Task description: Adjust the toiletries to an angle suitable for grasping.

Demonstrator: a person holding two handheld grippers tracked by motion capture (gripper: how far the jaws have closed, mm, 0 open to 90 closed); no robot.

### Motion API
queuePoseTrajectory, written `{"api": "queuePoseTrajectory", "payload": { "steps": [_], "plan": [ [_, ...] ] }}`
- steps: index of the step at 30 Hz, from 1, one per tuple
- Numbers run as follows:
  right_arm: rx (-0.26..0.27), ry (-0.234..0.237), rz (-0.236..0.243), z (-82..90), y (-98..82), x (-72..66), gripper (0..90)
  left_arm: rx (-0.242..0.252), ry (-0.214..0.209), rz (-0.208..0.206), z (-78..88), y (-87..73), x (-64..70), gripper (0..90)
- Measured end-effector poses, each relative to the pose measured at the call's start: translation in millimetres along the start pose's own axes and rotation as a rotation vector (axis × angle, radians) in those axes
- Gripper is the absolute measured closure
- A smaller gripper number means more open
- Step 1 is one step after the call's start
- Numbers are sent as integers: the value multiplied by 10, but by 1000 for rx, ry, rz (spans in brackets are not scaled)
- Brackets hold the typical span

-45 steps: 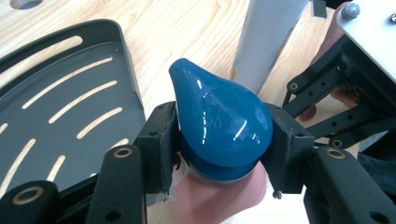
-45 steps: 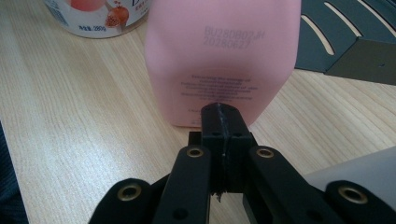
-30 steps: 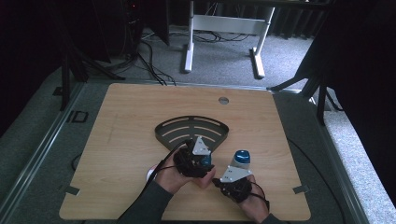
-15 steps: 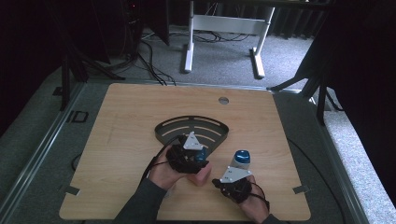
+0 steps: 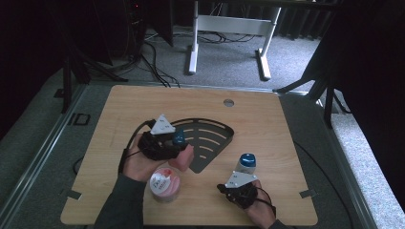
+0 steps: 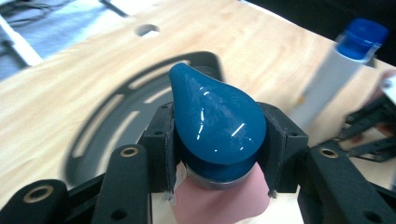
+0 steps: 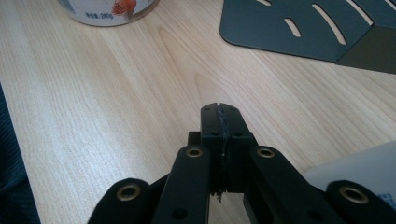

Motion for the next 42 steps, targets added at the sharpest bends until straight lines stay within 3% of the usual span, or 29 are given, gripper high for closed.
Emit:
{"api": "queuePoseTrajectory", "payload": {
  "steps": [7, 13, 18, 23, 31, 36, 42],
  "plan": [
    [-3, 2, 3, 1, -2, -12, 899, -18, 89, 53, 110, -144, -310, 533],
    [-8, 4, 3, 17, -26, -12, 899, -69, 145, 96, 48, -373, -522, 533],
    [-16, 5, -5, 40, -75, -7, 899, -105, 172, 108, -33, -525, -642, 533],
    [-21, 4, -9, 63, -109, 4, 899, -117, 177, 130, -105, -631, -710, 533],
    [-24, 2, -17, 103, -166, 23, 898, -144, 172, 132, -211, -712, -724, 532],
    [-34, 7, -24, 126, -212, 34, 889, -144, 158, 146, -190, -738, -754, 530],
    [-29, 9, -33, 160, -231, 34, 872, -124, 168, 149, -165, -754, -738, 508]
  ]
}}
Point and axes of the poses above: each handheld gripper's, and its own axes: z roughly backward along the jaws, y roughly out of its top, x roughly to its right, the point moved 6 cm from there along -z, roughly forward along the jaws, and after that the axes turned 1 degree about -x, right-handed, at the moved point
